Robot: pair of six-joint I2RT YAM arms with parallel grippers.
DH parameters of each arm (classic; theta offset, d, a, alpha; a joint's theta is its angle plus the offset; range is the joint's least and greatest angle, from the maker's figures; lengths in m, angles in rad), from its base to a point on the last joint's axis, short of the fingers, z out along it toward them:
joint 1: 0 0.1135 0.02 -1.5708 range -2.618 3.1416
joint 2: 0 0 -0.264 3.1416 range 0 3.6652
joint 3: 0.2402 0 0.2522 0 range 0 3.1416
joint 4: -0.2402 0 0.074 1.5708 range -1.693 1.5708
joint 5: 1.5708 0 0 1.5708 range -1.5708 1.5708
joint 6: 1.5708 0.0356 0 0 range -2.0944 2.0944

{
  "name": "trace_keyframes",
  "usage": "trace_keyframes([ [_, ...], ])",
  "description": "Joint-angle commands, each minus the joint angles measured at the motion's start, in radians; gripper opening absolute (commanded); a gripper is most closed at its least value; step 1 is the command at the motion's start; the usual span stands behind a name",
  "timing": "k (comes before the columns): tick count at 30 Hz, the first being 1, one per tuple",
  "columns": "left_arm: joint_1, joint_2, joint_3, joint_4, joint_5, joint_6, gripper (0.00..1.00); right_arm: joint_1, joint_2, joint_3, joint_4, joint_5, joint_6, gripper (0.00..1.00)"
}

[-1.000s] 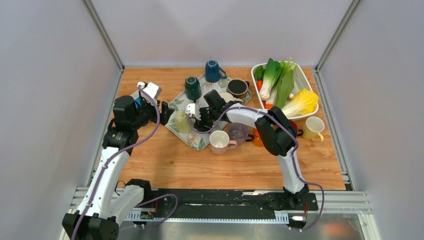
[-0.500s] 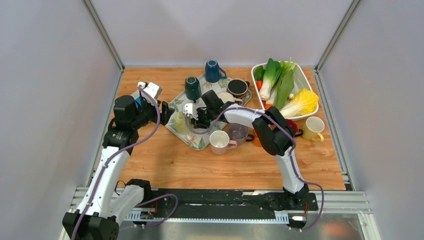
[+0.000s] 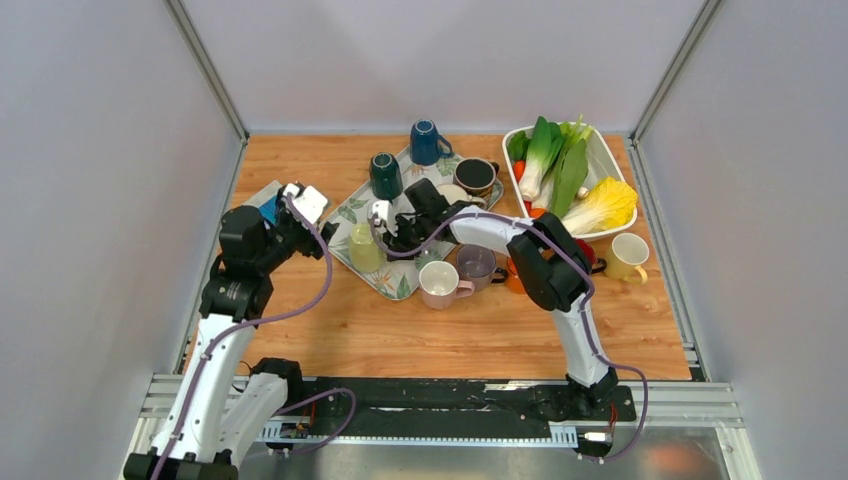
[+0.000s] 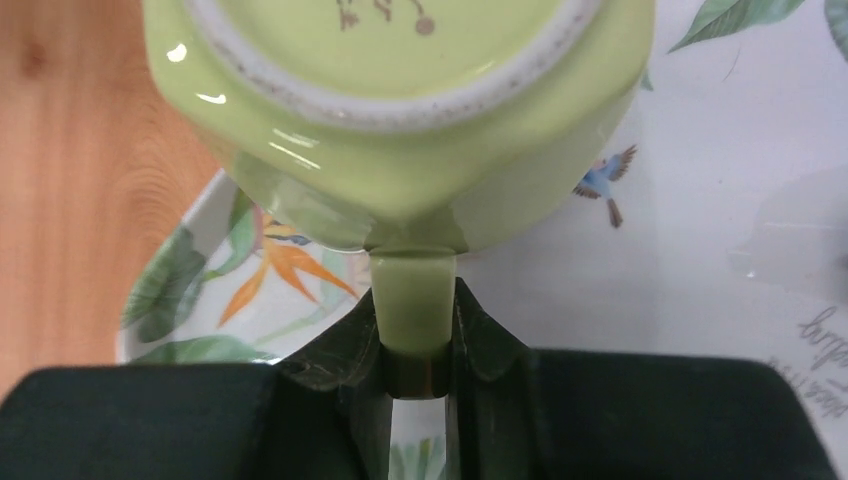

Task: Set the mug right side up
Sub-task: Turn over the cup on the tray.

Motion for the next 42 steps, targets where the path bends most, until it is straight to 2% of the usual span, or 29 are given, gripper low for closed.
trace_keyframes([
  [1,0.007,-0.09,-0.081,0.049,-0.001,0.368,0.75,-0.069,-0.142,0.11,0.057,-0.26,0.259,0.0],
  [4,0.006,-0.145,-0.134,0.078,-0.002,0.503,0.76,-0.128,-0.153,0.115,0.095,-0.432,0.38,0.0],
  [7,0.006,-0.175,-0.162,0.083,0.018,0.64,0.75,-0.179,-0.141,0.142,0.157,-0.556,0.583,0.0],
  [9,0.007,-0.192,-0.182,0.089,0.06,0.717,0.75,-0.213,-0.149,0.09,0.391,-0.664,0.844,0.0],
  [11,0.004,-0.205,-0.212,0.128,0.114,0.775,0.74,-0.23,-0.151,-0.005,0.785,-0.765,1.196,0.0],
  [14,-0.021,-0.212,-0.276,0.294,0.11,0.829,0.74,-0.223,-0.158,-0.005,0.755,-0.82,1.215,0.0],
  [16,-0.046,-0.203,-0.309,0.38,0.108,0.926,0.73,-0.224,-0.158,-0.022,0.84,-0.829,1.324,0.0],
  [22,-0.125,-0.128,-0.361,0.55,0.138,1.033,0.72,-0.221,-0.151,0.012,0.813,-0.817,1.311,0.0],
  [27,-0.212,-0.031,-0.412,0.761,0.078,1.116,0.7,-0.215,-0.152,0.016,0.815,-0.814,1.299,0.0],
  [32,-0.27,0.059,-0.389,0.842,0.04,1.134,0.67,-0.21,-0.141,0.039,0.807,-0.822,1.279,0.0],
  [36,-0.307,0.152,-0.388,1.029,-0.022,1.168,0.56,-0.205,-0.132,0.042,0.803,-0.823,1.279,0.0],
  [39,-0.319,0.221,-0.379,1.1,-0.06,1.192,0.46,-0.205,-0.125,0.047,0.8,-0.827,1.28,0.01],
  [40,-0.322,0.243,-0.378,1.129,-0.073,1.197,0.44,-0.204,-0.124,0.049,0.799,-0.83,1.28,0.03],
  [42,-0.323,0.274,-0.378,1.164,-0.094,1.209,0.34,-0.2,-0.118,0.063,0.79,-0.844,1.266,0.1],
])
